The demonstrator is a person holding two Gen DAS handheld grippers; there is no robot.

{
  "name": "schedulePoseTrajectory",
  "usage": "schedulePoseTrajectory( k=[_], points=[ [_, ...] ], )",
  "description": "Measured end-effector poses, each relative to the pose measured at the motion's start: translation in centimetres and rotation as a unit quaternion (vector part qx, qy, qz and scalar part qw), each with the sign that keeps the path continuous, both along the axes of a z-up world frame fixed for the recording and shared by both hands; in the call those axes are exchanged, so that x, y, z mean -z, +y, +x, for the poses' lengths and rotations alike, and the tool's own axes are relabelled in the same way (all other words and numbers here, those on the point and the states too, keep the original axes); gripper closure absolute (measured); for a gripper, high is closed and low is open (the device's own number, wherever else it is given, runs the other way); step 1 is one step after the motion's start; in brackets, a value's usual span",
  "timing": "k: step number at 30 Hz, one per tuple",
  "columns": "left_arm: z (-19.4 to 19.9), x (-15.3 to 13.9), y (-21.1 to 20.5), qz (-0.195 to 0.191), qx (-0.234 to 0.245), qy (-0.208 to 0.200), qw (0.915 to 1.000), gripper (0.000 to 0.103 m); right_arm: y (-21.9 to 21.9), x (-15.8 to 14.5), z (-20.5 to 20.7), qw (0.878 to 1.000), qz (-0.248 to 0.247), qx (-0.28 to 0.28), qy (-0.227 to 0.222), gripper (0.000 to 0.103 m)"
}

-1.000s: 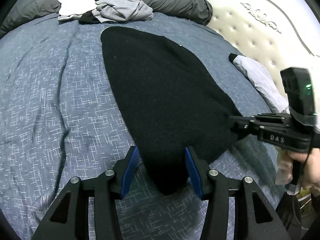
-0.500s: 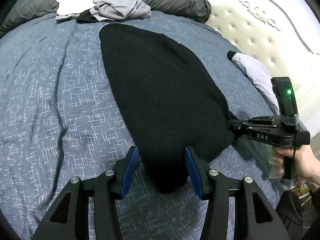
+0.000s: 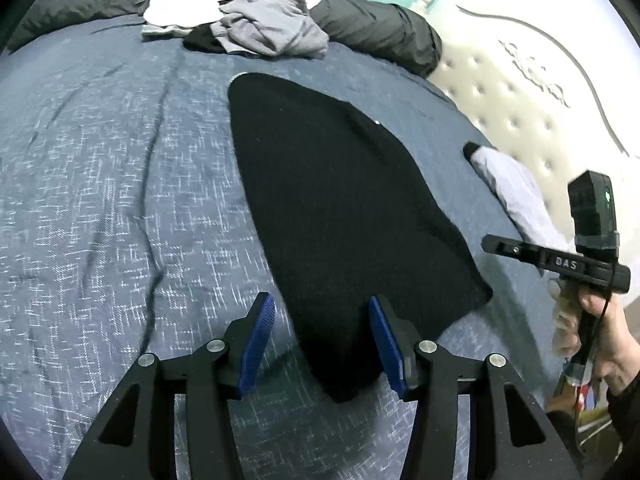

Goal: Fold clothes
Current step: 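Move both open grippers to the end of the folded black strip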

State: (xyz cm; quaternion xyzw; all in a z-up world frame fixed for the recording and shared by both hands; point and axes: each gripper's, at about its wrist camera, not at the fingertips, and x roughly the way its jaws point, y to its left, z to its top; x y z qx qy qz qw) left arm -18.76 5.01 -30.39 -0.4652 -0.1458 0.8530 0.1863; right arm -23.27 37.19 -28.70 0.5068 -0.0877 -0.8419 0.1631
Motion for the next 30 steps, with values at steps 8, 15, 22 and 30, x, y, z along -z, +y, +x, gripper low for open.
schedulePoseTrajectory(
  k=[8, 15, 22, 30],
  points=[
    [-1.0, 1.1, 0.9, 0.002, -0.018, -0.020, 0.9996, 0.042, 0.0, 2.0, -0.7, 0.999, -0.008, -0.002, -0.044, 0.075],
    [-1.5, 2.1, 0.5, 0.041, -0.036, -0.043, 0.9976, 0.037, 0.5, 4.5, -1.0, 0.996, -0.026, -0.012, -0.084, 0.048],
    [-1.9, 3.2, 1.0, 0.084, -0.026, -0.068, 0.9938, 0.037, -0.2, 5.9, -1.2, 0.994, -0.024, -0.029, -0.104, 0.045],
    [-2.8, 4.6, 1.7, 0.097, -0.022, -0.070, 0.9926, 0.020, -1.1, 6.0, -1.3, 0.993, -0.014, -0.040, -0.113, 0.043]
  ],
)
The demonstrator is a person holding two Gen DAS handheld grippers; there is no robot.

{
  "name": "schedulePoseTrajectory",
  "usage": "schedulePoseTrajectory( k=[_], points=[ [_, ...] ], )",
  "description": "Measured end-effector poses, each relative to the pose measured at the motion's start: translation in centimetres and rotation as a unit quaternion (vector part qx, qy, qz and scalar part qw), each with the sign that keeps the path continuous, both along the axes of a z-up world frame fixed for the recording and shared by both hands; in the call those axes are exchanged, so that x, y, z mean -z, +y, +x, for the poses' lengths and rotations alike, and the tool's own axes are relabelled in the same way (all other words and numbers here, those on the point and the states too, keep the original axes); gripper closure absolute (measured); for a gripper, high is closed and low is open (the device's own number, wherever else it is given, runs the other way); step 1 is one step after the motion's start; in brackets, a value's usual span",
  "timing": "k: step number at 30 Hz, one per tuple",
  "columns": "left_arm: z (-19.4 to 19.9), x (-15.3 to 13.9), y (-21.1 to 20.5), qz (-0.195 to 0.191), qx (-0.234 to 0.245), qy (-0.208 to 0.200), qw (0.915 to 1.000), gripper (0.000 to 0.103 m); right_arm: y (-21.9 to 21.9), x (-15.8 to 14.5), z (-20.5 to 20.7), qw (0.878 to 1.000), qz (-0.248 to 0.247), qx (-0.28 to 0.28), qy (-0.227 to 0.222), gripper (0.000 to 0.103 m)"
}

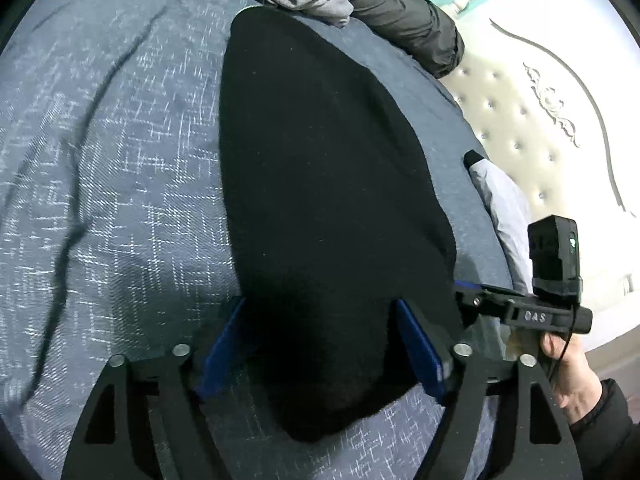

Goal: Fold clothes
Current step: 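Move both open grippers to the end of the folded black strip, then grasp the strip end with both grippers and lift it to fold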

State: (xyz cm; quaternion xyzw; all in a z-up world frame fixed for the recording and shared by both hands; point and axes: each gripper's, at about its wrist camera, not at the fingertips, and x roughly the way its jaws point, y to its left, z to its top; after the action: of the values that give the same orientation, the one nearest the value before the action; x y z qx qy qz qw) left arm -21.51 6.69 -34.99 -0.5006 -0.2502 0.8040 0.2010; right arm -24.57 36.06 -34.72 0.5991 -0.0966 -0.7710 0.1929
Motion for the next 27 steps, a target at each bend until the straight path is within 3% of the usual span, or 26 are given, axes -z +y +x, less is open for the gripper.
schedulePoseTrajectory(
  k=[4, 6, 16, 22, 25, 27],
  points=[
    [-0.1, 0.2, 0.2, 0.002, 0.003, 0.004, 1.0000, 0.019, 0.3, -0.4, 0.2, 1.000, 0.016, -0.021, -0.004, 0.046],
    [-0.1, 0.1, 0.3, -0.001, 0.005, 0.004, 1.0000, 0.019, 1.5, -0.8, -0.1, 1.000, 0.030, -0.002, 0.004, 0.046],
    [0.4, -1.0, 1.1, -0.021, 0.015, 0.005, 0.9997, 0.026, 1.0, 0.4, -1.0, 0.998, -0.034, -0.005, -0.043, 0.040],
    [0.2, -0.1, 0.7, 0.001, 0.014, 0.002, 0.9999, 0.026, 0.4, 1.0, -1.5, 0.998, -0.042, -0.005, -0.047, 0.041],
    [-0.3, 0.3, 0.7, 0.010, 0.015, 0.004, 0.9998, 0.026, 0.3, 0.8, -1.6, 0.998, -0.043, -0.010, -0.037, 0.047],
    [-0.5, 0.3, 0.9, 0.012, 0.017, 0.006, 0.9998, 0.027, 0.1, 0.4, -1.5, 0.998, -0.045, -0.018, -0.028, 0.066]
  ],
)
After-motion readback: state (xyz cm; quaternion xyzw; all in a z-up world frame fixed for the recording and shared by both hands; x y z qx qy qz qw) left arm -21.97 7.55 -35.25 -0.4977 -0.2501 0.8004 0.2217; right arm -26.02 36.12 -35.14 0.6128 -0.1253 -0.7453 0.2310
